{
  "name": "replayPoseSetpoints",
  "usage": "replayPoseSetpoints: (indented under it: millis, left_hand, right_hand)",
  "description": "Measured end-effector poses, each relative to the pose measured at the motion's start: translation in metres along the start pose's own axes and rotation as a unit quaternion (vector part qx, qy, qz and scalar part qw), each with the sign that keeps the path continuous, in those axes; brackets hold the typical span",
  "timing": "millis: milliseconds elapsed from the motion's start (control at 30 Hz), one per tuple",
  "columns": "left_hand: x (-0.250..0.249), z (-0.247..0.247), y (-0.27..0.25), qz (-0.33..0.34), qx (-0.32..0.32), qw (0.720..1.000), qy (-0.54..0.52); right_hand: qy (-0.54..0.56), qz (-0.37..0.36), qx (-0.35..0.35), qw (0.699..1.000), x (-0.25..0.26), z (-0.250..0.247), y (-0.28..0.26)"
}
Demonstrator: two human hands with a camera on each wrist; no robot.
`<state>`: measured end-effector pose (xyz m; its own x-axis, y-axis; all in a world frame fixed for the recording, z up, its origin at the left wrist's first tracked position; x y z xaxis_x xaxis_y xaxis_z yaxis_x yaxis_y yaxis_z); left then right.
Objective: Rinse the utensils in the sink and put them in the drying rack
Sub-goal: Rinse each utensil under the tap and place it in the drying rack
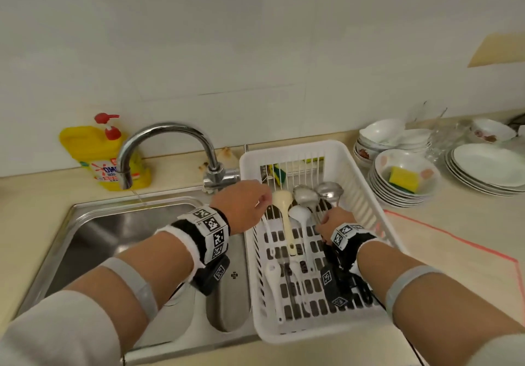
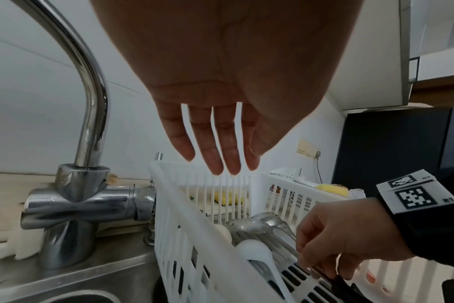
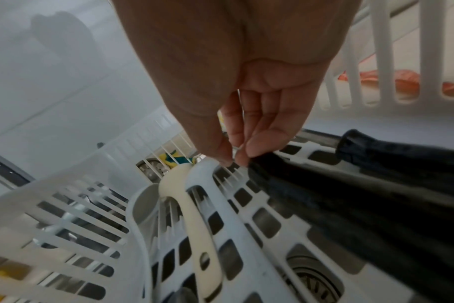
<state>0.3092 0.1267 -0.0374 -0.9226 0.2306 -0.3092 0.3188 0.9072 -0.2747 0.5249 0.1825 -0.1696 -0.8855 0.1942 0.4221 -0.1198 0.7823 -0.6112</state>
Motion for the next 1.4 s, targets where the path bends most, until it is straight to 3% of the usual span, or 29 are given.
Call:
replayPoseSetpoints:
  millis: [300, 467, 633, 733, 967, 1100, 1233, 1333, 1400]
  left_hand:
    - [-0.001, 0.013, 0.021, 0.016, 0.015, 0.999, -0.025]
    - [0.003, 0.011, 0.028, 0.045, 0.009, 0.998, -0.044]
    - [0.006, 0.012, 0.030, 0.069, 0.016, 0.997, -0.022]
    - [0.012, 0.013, 0.027, 0.075, 0.017, 0.997, 0.007]
    - [0.020, 0.016, 0.024, 0.085, 0.015, 0.996, 0.023]
    - [0.021, 0.018, 0.023, 0.087, 0.022, 0.996, 0.012]
    - [0.030, 0.012, 0.014, 0.073, 0.000, 0.997, 0.003]
    - [0.049, 0.001, 0.001, 0.050, -0.046, 0.998, -0.014]
    - [0.067, -0.006, -0.016, 0.027, -0.085, 0.996, -0.030]
  right_hand:
    - [0.012, -0.008, 0.015, 1.000, -0.010, 0.009, 0.015]
    - [0.013, -0.032, -0.050, 0.998, 0.004, 0.001, 0.007]
    - [-0.009, 0.020, 0.108, 0.994, 0.012, 0.045, 0.011]
    - [-0.033, 0.030, 0.112, 0.993, 0.012, 0.054, 0.011]
    - [-0.048, 0.081, 0.193, 0.977, -0.003, 0.073, 0.002]
    - [-0.061, 0.078, 0.180, 0.979, 0.001, 0.069, 0.000]
    - [-0.095, 0.051, 0.106, 0.988, 0.020, 0.034, -0.008]
    - [-0.074, -0.030, 0.044, 0.996, 0.065, -0.003, -0.020]
    - [-0.079, -0.131, 0.000, 0.988, 0.118, -0.022, -0.034]
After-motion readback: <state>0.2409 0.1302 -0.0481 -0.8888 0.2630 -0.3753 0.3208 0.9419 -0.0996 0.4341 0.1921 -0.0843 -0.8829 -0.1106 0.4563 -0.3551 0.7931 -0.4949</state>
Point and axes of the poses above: each hand's wrist, its own y-axis towards the middle knuckle, its own z-axis out of the palm, x = y × z, the point moved 9 cm from there along y, towards the middle knuckle, and after that the axes turned 15 degrees about x, right-handed, at the moved point
